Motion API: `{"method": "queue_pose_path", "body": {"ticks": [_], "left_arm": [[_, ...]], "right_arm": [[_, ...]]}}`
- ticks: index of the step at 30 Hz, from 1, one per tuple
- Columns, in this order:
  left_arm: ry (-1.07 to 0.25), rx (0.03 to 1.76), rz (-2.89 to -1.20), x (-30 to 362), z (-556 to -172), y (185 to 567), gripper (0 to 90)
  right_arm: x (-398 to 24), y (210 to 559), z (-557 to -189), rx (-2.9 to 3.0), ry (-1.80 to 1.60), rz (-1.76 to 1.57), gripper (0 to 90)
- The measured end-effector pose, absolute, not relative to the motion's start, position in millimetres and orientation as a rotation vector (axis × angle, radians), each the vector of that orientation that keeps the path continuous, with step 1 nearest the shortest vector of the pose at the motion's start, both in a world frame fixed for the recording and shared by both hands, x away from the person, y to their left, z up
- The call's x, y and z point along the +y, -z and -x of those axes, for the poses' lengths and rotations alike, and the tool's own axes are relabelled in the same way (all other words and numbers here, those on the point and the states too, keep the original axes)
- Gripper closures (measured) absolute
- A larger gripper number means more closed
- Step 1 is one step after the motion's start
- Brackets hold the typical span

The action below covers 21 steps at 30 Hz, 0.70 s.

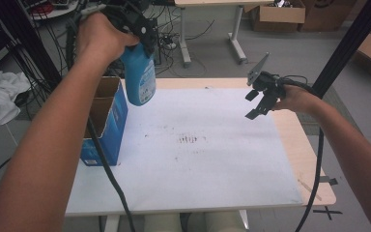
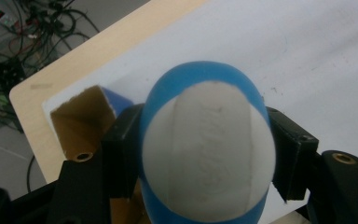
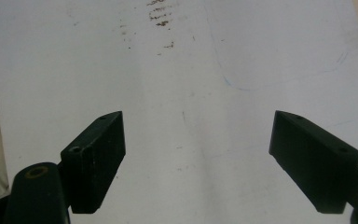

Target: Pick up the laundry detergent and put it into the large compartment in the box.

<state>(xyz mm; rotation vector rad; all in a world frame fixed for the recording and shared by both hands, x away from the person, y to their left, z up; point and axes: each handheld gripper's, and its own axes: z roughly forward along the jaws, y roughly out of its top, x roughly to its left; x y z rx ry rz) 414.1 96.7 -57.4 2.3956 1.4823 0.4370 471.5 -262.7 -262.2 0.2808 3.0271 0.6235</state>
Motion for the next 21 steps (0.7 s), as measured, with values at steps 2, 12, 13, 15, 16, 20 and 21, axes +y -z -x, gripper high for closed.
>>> {"method": "queue_pose_path", "body": {"ticks": [2,12,13,15,16,20,21], "left_arm": [[-0.437,1.5,-2.384,99,-413,55,38.2],[-0.424,1.638,-2.298,123,-408,49,38.2],[-0.422,1.654,-2.288,126,-407,48,38.2],[-0.429,1.705,-2.253,134,-405,47,38.2],[-0.429,1.705,-2.253,134,-405,47,38.2],[-0.439,1.769,-2.209,151,-401,44,38.2],[-0.439,1.769,-2.209,151,-401,44,38.2]], "right_arm": [[-262,262,-471,3.028,-0.624,-0.275,18.3],[-258,263,-471,3.031,-0.611,-0.272,18.3],[-258,263,-471,3.031,-0.612,-0.272,18.3],[-257,264,-471,3.032,-0.612,-0.268,18.3],[-257,264,-471,3.032,-0.612,-0.268,18.3],[-255,263,-469,3.03,-0.615,-0.26,18.3],[-255,263,-469,3.03,-0.615,-0.26,18.3]]}}
